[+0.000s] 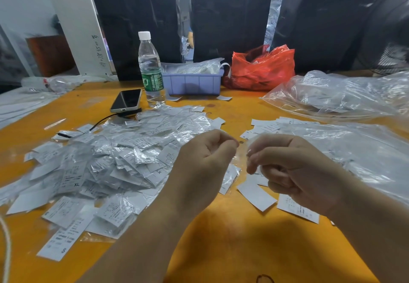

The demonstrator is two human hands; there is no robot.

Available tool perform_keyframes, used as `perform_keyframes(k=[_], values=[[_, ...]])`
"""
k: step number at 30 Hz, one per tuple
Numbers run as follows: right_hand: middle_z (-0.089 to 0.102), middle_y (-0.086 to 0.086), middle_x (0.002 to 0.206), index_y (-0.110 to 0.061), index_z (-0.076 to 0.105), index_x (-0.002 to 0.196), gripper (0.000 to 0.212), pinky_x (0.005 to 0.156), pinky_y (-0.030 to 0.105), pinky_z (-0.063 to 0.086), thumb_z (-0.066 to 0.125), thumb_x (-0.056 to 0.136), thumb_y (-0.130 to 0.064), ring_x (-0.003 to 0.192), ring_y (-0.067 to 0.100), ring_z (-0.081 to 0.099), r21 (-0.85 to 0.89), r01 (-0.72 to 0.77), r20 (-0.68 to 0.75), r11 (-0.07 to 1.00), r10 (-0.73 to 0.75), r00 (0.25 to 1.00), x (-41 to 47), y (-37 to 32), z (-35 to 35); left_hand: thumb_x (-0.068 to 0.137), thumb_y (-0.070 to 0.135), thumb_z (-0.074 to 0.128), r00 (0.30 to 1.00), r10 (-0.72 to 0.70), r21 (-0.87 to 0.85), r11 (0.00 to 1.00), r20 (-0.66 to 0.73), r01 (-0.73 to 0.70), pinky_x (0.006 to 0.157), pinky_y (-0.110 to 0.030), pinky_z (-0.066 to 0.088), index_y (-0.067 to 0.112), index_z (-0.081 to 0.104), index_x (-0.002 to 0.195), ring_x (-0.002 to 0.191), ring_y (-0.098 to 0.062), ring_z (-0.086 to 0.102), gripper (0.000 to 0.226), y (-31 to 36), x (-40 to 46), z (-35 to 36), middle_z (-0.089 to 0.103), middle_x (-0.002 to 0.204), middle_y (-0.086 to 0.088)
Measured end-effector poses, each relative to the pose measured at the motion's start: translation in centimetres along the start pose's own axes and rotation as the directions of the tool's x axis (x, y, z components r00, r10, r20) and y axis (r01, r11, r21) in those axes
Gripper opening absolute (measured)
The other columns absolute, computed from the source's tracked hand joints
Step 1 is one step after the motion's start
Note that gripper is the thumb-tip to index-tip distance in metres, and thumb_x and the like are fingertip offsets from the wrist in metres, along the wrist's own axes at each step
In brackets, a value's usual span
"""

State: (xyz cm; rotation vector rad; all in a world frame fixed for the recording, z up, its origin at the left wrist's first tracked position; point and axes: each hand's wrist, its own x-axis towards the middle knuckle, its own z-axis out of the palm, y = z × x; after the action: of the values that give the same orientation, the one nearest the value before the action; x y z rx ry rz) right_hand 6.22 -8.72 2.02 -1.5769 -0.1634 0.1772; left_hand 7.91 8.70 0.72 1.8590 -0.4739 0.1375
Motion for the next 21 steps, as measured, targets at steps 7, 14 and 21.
perform_keyframes(k=[7, 14, 21], values=[[0.032, 0.003, 0.052, -0.005, 0.064, 0.071, 0.011, 0.041, 0.019, 0.019, 0.056, 0.078, 0.000, 0.041, 0.011, 0.021, -0.195, -0.103, 0.068, 0.975, 0.118, 0.991, -0.23, 0.04, 0.14, 0.074, 0.070, 0.055, 0.997, 0.017, -0.025, 1.000, 0.073, -0.015, 0.077, -0.021, 0.046, 0.036, 0.068, 0.093, 0.095, 0.004, 0.063, 0.041, 0.11, -0.02, -0.17, 0.069, 0.095, 0.019], [0.029, -0.003, 0.045, -0.007, 0.056, 0.066, 0.020, 0.045, 0.025, 0.013, 0.060, 0.085, -0.007, 0.040, 0.012, 0.018, -0.338, -0.171, -0.002, 0.925, 0.181, 0.983, -0.09, 0.19, 0.15, 0.084, 0.040, 0.068, 0.997, 0.051, 0.198, 0.978, 0.051, -0.060, 0.066, -0.020, 0.049, 0.026, 0.071, 0.079, 0.079, -0.003, 0.063, 0.015, 0.12, -0.34, 0.39, 0.069, 0.080, 0.011], [0.053, 0.005, 0.049, 0.003, 0.060, 0.084, 0.006, 0.042, 0.023, 0.016, 0.057, 0.083, 0.008, 0.039, 0.012, 0.023, -0.222, -0.088, -0.131, 0.971, 0.060, 0.990, 0.12, 0.14, -0.11, 0.089, 0.024, 0.064, 1.000, -0.003, 0.205, 0.979, 0.028, -0.002, 0.055, -0.022, 0.042, 0.020, 0.068, 0.071, 0.062, -0.010, 0.057, 0.019, -0.41, -0.15, 0.33, 0.064, 0.066, 0.004]])
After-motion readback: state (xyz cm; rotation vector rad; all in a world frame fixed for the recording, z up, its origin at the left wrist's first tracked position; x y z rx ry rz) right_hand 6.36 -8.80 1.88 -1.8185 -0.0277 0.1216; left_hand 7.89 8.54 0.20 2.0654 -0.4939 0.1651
